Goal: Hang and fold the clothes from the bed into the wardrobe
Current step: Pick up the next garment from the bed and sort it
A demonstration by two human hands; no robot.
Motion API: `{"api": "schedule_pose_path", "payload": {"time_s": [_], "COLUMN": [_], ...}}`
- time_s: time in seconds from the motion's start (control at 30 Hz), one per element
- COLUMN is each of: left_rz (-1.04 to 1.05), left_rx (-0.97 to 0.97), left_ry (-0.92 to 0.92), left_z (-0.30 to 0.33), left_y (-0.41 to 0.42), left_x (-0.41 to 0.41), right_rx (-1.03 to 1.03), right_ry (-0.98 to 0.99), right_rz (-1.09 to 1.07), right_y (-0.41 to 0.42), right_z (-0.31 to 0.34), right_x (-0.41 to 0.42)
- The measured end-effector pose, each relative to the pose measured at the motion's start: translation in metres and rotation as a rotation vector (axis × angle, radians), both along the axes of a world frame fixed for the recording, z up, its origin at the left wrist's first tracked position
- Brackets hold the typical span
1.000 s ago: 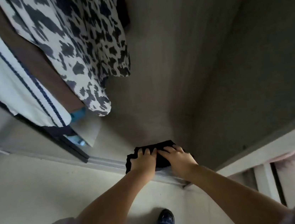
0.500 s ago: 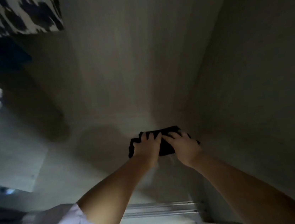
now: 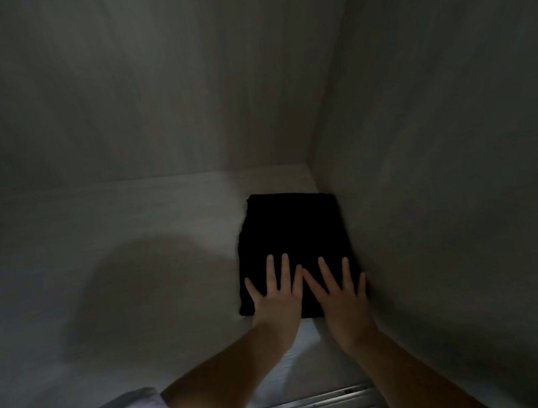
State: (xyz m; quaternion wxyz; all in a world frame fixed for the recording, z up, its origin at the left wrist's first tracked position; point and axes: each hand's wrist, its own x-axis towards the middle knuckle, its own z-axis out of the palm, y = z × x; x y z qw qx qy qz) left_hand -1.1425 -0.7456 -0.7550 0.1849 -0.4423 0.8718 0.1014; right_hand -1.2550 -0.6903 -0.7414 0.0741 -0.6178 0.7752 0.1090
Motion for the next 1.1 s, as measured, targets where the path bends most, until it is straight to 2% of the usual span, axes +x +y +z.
{"api": "schedule_pose_path", "payload": {"time_s": [0.17, 0.27, 0.33, 0.37, 0.47, 0.57, 0.87, 0.97, 1.1], "left_rz": [0.062, 0.056, 0.076, 0.077, 0.087, 0.130, 0.242, 0.256, 0.286], "left_rx": [0.052, 0.269, 0.434, 0.454, 0.294, 0.160, 0.059, 0.016, -0.081], "left_ry": [0.027, 0.031, 0.050, 0.050, 0.123, 0.205, 0.366, 0.387, 0.405], "left_z": [0.001, 0.029, 0.065, 0.088, 0.165, 0.253, 0.502, 0.571, 0.647], "left_y": [0.002, -0.002, 0.000, 0.002, 0.002, -0.007, -0.023, -0.016, 0.002], "left_x": [-0.003, 0.003, 0.013, 0.019, 0.031, 0.044, 0.083, 0.096, 0.117], "right_rx": [0.169, 0.343, 0.451, 0.454, 0.350, 0.247, 0.113, 0.085, 0.020], "right_ry": [-0.058, -0.103, -0.103, -0.110, -0.160, -0.112, -0.108, -0.188, -0.169], "right_rz": [0.015, 0.003, 0.007, 0.010, -0.023, -0.016, -0.032, -0.036, 0.013], "right_y": [-0.002, -0.005, -0.006, -0.007, -0.014, -0.020, -0.025, -0.020, 0.001], "right_z": [0.009, 0.032, 0.063, 0.084, 0.166, 0.259, 0.508, 0.581, 0.656], "right_x": [-0.007, -0.011, -0.011, -0.011, 0.001, 0.018, 0.054, 0.065, 0.079]}}
